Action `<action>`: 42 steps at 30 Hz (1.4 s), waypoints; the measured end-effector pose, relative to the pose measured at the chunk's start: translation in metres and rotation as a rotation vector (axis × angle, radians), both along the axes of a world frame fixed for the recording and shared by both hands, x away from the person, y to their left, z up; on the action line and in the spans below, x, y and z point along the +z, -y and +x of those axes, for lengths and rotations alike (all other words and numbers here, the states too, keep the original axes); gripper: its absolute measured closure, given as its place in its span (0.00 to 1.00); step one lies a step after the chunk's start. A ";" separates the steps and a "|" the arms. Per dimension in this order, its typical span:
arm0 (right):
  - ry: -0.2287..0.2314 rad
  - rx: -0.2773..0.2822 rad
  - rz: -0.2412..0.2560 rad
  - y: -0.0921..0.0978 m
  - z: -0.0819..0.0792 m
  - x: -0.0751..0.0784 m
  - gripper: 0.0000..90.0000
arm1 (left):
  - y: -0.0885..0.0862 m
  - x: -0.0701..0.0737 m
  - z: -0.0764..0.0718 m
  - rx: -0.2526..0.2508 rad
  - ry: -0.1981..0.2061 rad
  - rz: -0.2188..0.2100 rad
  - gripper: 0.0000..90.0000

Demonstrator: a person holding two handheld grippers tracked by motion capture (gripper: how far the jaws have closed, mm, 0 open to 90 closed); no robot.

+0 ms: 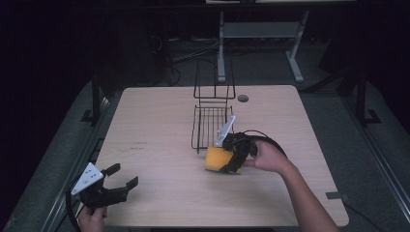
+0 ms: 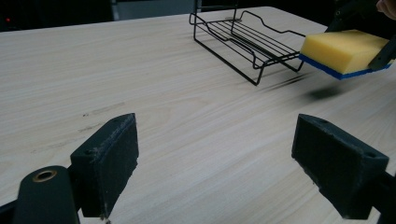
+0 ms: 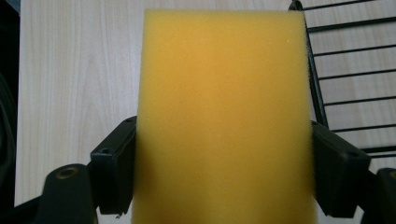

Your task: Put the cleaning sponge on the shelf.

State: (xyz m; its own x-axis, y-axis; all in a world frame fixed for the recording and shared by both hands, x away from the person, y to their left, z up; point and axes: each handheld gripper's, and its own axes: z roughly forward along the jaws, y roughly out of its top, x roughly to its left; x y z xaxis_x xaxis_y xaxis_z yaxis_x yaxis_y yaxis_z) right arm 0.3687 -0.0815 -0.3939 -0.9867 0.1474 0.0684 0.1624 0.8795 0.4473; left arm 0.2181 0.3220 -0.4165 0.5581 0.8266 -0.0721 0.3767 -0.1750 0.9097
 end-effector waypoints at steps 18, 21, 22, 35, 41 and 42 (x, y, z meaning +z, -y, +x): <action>-0.024 0.015 0.011 -0.016 0.022 -0.001 0.24 | -0.003 0.000 0.000 0.007 -0.002 -0.008 0.16; -0.035 0.014 0.012 -0.018 0.027 -0.001 0.24 | -0.002 0.000 0.000 0.006 -0.003 -0.008 0.16; -0.039 0.011 0.013 -0.019 0.028 -0.001 0.24 | -0.002 0.000 0.000 0.006 -0.002 -0.006 0.16; -0.041 0.010 0.007 -0.025 0.036 0.005 0.24 | -0.003 0.000 0.000 0.008 -0.006 -0.005 0.16; -0.049 0.007 0.007 -0.026 0.041 0.006 0.24 | -0.003 0.000 0.000 0.008 -0.007 -0.005 0.16; -0.050 0.007 0.007 -0.026 0.042 0.006 0.24 | -0.003 0.000 0.000 0.009 -0.007 -0.005 0.16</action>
